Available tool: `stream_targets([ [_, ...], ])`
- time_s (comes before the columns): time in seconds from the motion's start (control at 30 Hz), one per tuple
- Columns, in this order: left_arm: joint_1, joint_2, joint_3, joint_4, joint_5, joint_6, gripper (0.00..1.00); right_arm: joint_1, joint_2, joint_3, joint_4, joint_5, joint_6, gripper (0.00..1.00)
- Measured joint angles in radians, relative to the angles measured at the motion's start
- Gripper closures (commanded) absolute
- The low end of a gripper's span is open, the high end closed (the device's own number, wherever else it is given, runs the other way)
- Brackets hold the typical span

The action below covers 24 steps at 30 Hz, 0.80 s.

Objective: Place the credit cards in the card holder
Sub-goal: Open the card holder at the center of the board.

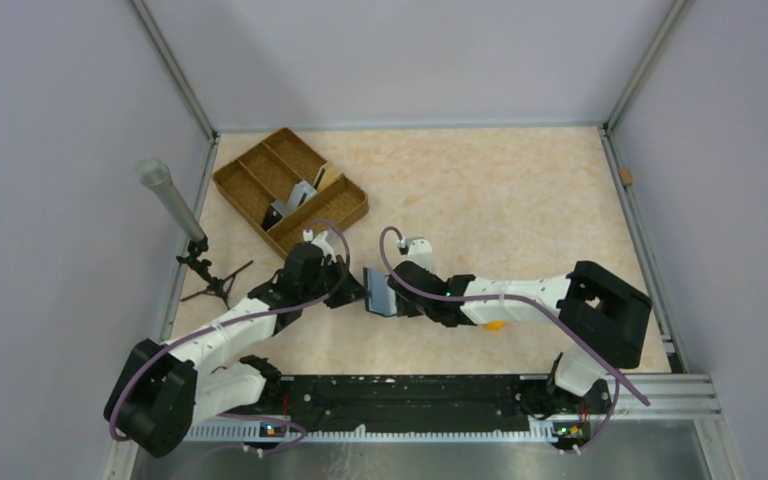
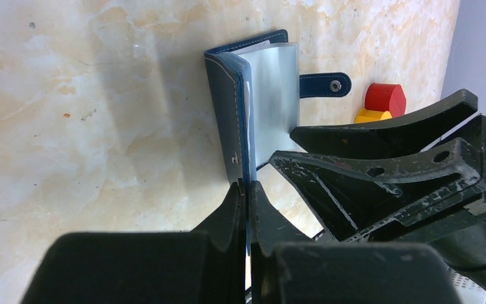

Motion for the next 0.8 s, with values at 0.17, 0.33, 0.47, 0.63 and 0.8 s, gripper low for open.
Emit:
stream_targets([
  [0.17, 0.000, -0.003, 0.000, -0.005, -0.011, 0.000, 1.00, 0.000, 0.001, -0.003, -0.013, 0.013, -0.010, 0.48],
  [0.33, 0.000, -0.003, 0.000, -0.007, -0.014, 0.000, 1.00, 0.000, -0.053, -0.033, 0.043, -0.040, -0.032, 0.43],
  [0.47, 0.000, -0.003, 0.000, -0.008, -0.014, 0.000, 1.00, 0.000, -0.078, -0.030, 0.087, -0.079, -0.040, 0.41],
  [0.63, 0.000, -0.003, 0.000, -0.008, -0.014, 0.000, 1.00, 0.000, -0.070, -0.012, 0.116, -0.117, -0.048, 0.39],
  [0.8, 0.000, -0.003, 0.000, -0.008, -0.014, -0.001, 1.00, 0.000, -0.035, 0.019, 0.143, -0.144, -0.051, 0.39],
])
